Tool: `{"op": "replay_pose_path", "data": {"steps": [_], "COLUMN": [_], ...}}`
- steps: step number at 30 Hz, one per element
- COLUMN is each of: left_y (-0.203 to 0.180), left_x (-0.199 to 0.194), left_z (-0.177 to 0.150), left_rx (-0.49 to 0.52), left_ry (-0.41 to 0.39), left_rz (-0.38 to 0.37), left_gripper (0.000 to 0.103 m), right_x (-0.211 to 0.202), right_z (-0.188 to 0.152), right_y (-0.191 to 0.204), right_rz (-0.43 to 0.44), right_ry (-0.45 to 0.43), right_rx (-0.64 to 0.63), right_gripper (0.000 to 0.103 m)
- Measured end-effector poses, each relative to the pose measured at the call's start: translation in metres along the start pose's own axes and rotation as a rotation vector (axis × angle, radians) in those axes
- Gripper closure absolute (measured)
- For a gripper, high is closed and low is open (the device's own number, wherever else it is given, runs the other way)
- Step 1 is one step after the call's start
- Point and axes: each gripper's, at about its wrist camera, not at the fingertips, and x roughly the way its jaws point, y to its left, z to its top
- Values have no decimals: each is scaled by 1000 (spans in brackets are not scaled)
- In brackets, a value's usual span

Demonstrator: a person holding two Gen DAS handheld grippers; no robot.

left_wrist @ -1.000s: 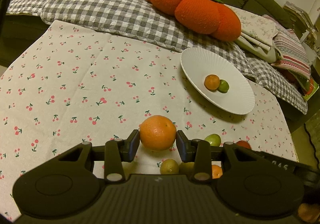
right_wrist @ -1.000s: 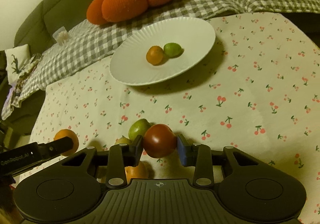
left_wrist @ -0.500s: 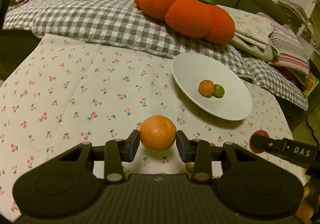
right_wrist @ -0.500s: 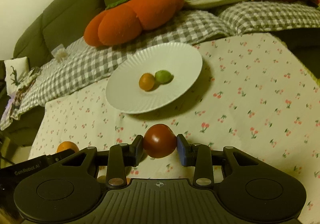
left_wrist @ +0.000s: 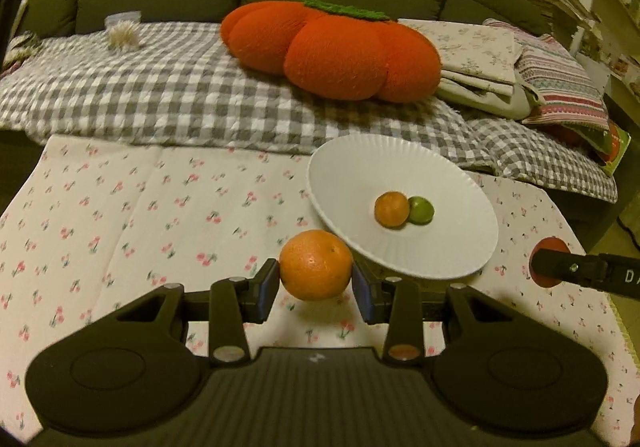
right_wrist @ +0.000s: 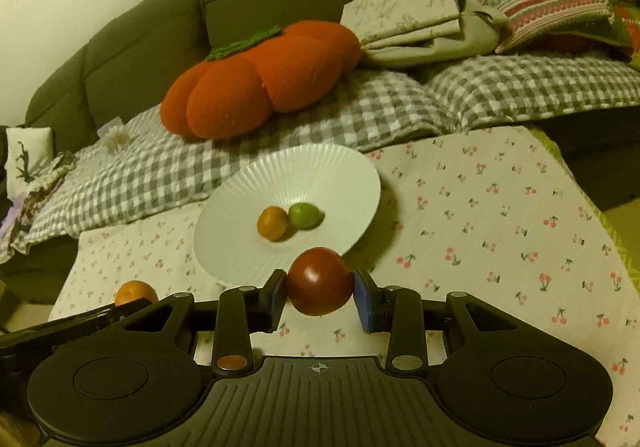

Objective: Organize fruits
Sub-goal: 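Carry both fruits to the plate and open both tools to release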

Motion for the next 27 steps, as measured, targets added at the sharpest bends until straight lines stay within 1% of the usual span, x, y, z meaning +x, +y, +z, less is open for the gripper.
{"op": "replay_pose_path", "data": {"steps": [4,7,11,15,19,24,27], "left_y": [-10,-18,-26,-33,-39,-40,-40], "left_x": [6,13,26,38,48,59,63], "left_z": [6,9,12,11,9,9,8], "left_rx": [51,91,131,177,223,227,231], "left_ry": [-53,-73,-74,-65,-57,-41,-40], "left_rz": [-50,-84,-133,-172,-174,-177,-174], "left_gripper": [65,65,65,65,65,65,64], "right_x": [3,4,9,22,42,60,69], "right_z": [6,8,14,21,22,22,22], "right_y": [-4,-6,-6,-5,-2,4,4], "right_rz": [3,6,8,19,23,29,30], "right_ry": [-16,-24,-34,-42,-21,-6,5], "right_rx": [0,1,-23,-67,-117,-166,-170], "right_gripper": [68,68,68,68,68,68,68]}}
